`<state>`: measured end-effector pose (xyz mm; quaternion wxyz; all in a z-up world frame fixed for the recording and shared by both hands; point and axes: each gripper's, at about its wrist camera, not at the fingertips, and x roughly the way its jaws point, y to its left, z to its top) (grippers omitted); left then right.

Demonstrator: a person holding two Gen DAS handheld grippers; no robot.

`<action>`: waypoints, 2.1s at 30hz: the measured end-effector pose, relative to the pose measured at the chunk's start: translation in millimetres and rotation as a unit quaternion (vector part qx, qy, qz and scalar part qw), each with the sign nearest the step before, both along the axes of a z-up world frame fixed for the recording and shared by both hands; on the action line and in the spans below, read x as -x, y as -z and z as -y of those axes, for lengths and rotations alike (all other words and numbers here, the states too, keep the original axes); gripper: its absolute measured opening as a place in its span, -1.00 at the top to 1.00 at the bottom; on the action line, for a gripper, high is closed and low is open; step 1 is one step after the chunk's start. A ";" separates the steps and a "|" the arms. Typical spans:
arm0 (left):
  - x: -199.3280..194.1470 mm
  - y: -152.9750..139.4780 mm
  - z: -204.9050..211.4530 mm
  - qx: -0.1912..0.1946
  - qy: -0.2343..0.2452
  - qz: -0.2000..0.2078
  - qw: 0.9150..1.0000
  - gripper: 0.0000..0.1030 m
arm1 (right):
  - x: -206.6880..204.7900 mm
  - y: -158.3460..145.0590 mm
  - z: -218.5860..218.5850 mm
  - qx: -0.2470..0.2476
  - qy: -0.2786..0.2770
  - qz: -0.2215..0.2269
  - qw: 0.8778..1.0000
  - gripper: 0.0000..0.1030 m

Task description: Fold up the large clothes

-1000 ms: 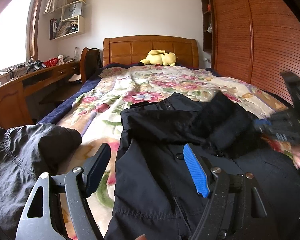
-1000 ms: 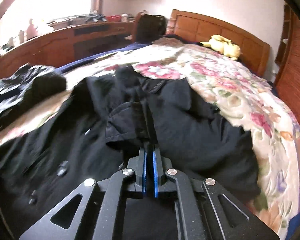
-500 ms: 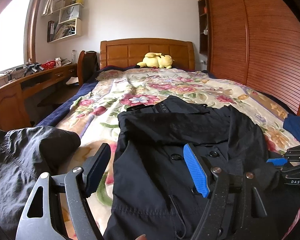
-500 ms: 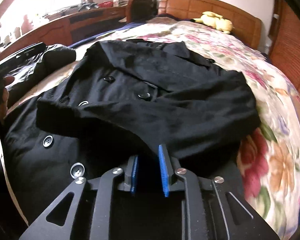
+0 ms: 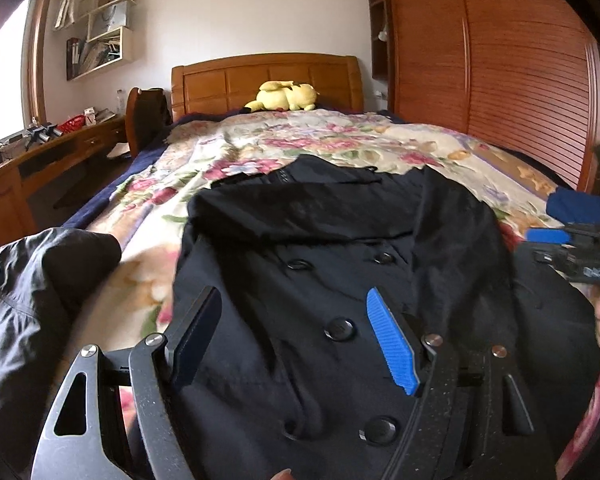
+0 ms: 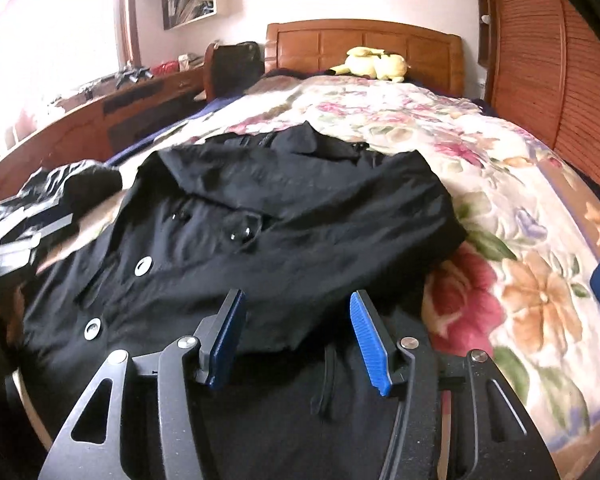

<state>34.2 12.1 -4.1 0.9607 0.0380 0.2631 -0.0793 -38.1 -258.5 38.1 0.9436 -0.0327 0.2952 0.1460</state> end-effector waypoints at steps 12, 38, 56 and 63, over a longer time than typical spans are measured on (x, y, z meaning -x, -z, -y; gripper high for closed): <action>9.4 17.0 48.6 -0.032 0.024 -0.036 0.999 -0.48 | -13.6 24.3 -0.1 -0.006 -0.018 -0.009 1.000 -0.09; -1.1 46.2 86.0 -0.050 0.093 -0.148 0.983 0.78 | -2.5 13.3 16.1 -0.015 -0.017 0.006 1.000 -0.09; -72.4 -45.0 12.7 -0.104 0.020 -0.046 0.993 0.88 | -1.7 6.6 25.5 -0.025 0.010 0.023 0.999 -0.09; -123.6 -41.0 -9.8 -0.116 -0.015 -0.041 0.992 0.88 | -4.6 6.0 12.9 -0.006 -0.005 0.026 1.000 -0.09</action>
